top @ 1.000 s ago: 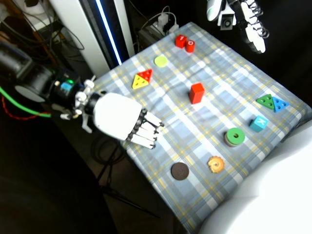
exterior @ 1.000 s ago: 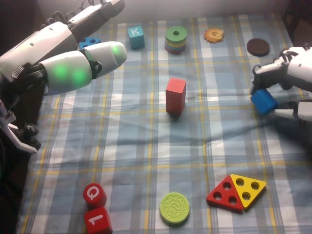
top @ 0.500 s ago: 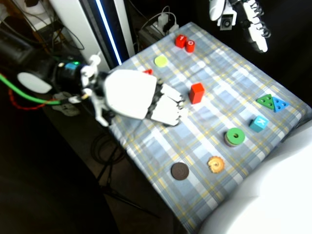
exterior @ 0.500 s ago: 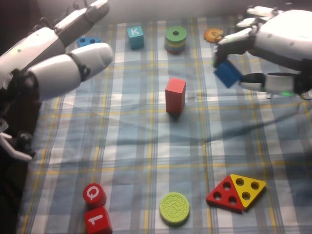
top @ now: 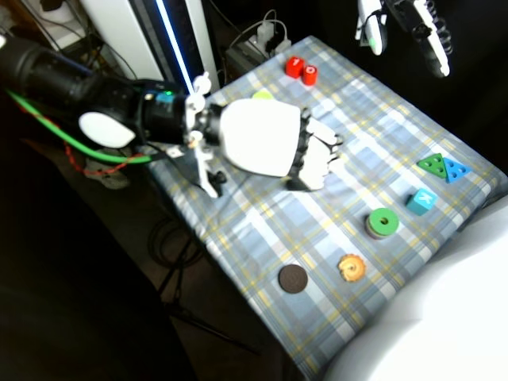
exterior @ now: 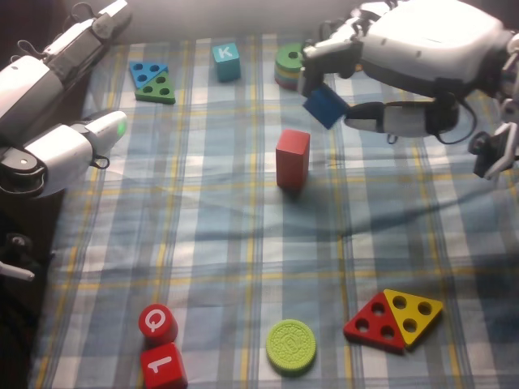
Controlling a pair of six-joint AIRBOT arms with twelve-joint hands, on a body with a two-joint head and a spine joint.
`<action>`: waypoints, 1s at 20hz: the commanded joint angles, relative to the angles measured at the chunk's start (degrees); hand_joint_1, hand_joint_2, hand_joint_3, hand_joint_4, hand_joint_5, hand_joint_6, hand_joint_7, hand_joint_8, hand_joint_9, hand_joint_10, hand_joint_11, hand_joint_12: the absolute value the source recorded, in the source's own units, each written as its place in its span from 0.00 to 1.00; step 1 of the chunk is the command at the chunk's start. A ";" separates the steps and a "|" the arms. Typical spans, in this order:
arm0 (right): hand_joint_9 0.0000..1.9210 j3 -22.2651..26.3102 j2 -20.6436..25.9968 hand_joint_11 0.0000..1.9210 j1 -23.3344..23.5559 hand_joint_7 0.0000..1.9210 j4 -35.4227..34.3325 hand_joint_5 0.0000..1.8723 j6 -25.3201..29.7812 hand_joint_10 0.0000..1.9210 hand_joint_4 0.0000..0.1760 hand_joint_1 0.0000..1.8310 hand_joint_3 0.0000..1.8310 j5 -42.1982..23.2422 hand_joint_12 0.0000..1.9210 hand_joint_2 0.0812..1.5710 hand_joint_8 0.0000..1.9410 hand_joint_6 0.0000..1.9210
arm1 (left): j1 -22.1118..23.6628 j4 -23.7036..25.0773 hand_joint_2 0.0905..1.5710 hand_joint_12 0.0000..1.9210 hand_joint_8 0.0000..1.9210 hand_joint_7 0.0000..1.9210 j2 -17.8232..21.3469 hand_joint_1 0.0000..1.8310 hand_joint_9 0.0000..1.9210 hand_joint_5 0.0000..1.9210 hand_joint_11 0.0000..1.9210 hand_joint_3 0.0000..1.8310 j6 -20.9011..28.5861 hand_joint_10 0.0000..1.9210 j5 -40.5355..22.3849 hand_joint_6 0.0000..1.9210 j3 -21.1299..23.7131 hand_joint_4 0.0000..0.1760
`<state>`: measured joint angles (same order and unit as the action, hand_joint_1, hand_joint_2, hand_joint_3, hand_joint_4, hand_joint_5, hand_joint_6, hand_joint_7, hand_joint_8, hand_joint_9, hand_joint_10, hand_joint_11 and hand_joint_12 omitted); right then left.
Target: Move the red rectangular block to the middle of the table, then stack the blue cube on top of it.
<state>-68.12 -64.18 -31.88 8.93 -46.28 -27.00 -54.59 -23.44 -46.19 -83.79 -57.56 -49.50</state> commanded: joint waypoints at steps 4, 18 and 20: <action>0.23 -0.81 -1.46 0.10 1.65 0.33 0.57 0.35 0.18 0.78 0.00 0.62 0.00 -5.66 1.00 0.82 0.77 0.82 | 0.07 0.73 0.94 0.00 0.00 0.00 0.20 0.58 0.00 0.00 0.00 0.00 0.47 0.00 -7.93 0.00 -0.06 0.27; 0.27 -1.48 -3.95 0.25 1.73 0.35 2.48 0.35 0.18 0.85 0.00 0.62 0.00 -4.14 0.99 0.82 0.87 0.69 | 0.02 0.56 0.95 0.00 0.00 0.00 0.17 0.55 0.00 0.00 0.00 0.00 0.62 0.00 -8.09 0.00 -0.18 0.40; 0.20 -1.46 -4.13 0.15 1.73 0.29 2.73 0.41 0.20 0.81 0.00 0.63 0.00 -3.98 1.00 0.81 0.86 0.67 | 0.02 0.54 0.94 0.00 0.00 0.00 0.17 0.55 0.00 0.00 0.00 0.00 0.68 0.00 -8.09 0.00 -0.20 0.40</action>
<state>-69.45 -68.25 -31.24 12.12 -46.24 -24.47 -54.70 -23.66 -46.19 -83.64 -58.61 -49.50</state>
